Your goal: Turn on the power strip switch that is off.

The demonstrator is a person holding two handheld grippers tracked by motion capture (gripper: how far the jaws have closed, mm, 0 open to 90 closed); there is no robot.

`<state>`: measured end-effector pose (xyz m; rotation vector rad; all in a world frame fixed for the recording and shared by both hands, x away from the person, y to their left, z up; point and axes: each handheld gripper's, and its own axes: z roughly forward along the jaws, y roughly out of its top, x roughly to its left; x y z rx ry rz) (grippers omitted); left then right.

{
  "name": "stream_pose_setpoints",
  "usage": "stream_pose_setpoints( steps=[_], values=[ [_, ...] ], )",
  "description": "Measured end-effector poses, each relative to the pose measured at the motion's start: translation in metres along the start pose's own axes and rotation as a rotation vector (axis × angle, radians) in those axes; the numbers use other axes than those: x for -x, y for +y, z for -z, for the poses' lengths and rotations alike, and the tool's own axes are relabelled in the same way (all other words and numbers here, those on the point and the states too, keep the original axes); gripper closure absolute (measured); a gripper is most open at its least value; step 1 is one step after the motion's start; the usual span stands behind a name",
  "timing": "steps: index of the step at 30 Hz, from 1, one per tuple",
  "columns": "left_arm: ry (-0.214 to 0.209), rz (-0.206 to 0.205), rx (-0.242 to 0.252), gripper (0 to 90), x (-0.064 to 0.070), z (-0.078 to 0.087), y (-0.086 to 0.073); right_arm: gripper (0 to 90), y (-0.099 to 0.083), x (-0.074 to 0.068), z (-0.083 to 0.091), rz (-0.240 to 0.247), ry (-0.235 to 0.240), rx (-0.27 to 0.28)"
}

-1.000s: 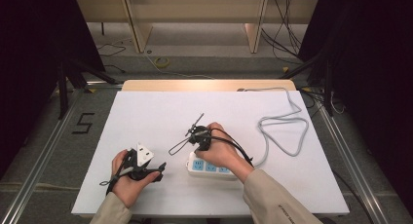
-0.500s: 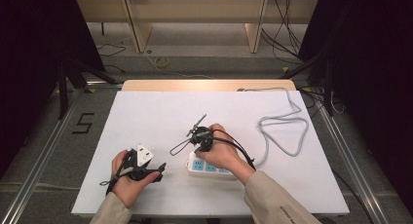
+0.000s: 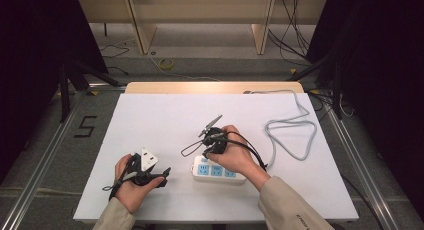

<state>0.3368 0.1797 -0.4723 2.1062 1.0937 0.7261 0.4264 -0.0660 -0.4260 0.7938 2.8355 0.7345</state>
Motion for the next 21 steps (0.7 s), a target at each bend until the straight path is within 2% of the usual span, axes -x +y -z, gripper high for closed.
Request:
stream_pose_setpoints(
  steps=[10,21],
  values=[
    [0.000,0.000,-0.001,17.8,0.000,0.000,0.000,77.4,-0.020,0.009,0.013,-0.027,-0.016,0.020],
    [-0.001,0.003,-0.001,17.8,0.000,0.001,-0.001,64.1,-0.052,0.024,0.035,-0.075,-0.038,0.094]
  ],
)
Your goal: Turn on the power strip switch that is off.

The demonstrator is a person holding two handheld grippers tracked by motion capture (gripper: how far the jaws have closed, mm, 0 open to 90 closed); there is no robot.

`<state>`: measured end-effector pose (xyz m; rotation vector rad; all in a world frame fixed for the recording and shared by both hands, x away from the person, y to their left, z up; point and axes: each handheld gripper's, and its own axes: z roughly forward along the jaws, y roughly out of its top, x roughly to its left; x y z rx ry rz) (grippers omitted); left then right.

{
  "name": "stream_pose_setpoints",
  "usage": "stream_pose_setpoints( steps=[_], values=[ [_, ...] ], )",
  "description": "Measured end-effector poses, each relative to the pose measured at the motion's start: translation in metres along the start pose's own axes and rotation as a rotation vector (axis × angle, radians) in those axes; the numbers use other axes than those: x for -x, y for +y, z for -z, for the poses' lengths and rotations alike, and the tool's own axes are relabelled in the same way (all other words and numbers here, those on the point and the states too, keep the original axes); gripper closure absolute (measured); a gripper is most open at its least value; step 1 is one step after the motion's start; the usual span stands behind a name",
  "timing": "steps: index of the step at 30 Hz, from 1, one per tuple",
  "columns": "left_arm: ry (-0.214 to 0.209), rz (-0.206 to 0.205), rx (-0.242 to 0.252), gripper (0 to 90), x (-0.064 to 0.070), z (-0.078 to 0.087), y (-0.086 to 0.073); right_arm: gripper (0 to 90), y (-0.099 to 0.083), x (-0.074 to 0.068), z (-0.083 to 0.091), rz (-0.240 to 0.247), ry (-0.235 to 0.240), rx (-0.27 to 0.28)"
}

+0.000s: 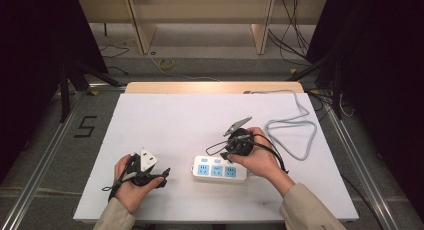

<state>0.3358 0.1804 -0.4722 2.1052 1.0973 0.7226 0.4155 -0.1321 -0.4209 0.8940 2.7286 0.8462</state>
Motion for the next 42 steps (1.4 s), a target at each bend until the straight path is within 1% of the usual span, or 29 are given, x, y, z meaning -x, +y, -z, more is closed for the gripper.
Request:
stream_pose_setpoints(
  steps=[3,6,7,12,15,18,19,25,29,33,38,42],
  values=[
    [0.000,0.001,0.001,17.8,0.000,0.000,0.000,62.3,-0.009,0.005,0.006,-0.014,-0.007,0.022],
    [-0.001,0.000,0.000,17.7,0.000,0.000,0.000,57.7,-0.018,0.010,0.012,-0.032,-0.018,0.050],
    [-0.001,-0.001,0.000,17.8,0.000,0.000,0.000,56.0,-0.021,0.011,0.015,-0.046,-0.019,0.061],
    [0.001,0.004,0.001,17.7,-0.001,0.001,-0.001,51.5,-0.039,0.018,0.025,-0.062,-0.037,0.101],
    [0.002,0.004,0.000,17.7,-0.002,0.001,-0.001,50.9,-0.052,0.023,0.032,-0.085,-0.040,0.133],
    [0.002,0.012,0.004,17.7,-0.001,0.001,-0.001,50.6,-0.066,0.027,0.040,-0.100,-0.058,0.159],
    [0.002,0.010,0.003,17.7,-0.002,0.001,-0.001,50.4,-0.071,0.027,0.042,-0.111,-0.059,0.167],
    [0.000,0.017,0.004,17.7,-0.002,0.002,-0.002,50.0,-0.099,0.031,0.052,-0.134,-0.078,0.218],
    [-0.001,0.018,0.003,17.6,-0.002,0.001,-0.002,49.6,-0.113,0.032,0.057,-0.158,-0.091,0.249],
    [-0.002,0.022,0.003,17.5,-0.002,0.001,-0.002,49.6,-0.120,0.031,0.058,-0.169,-0.096,0.266],
    [0.005,0.032,0.004,17.3,-0.005,0.001,-0.003,49.4,-0.123,0.029,0.060,-0.171,-0.099,0.278],
    [0.009,0.048,-0.002,16.4,-0.009,-0.002,-0.005,49.4,-0.126,0.029,0.060,-0.176,-0.102,0.284]
  ],
)
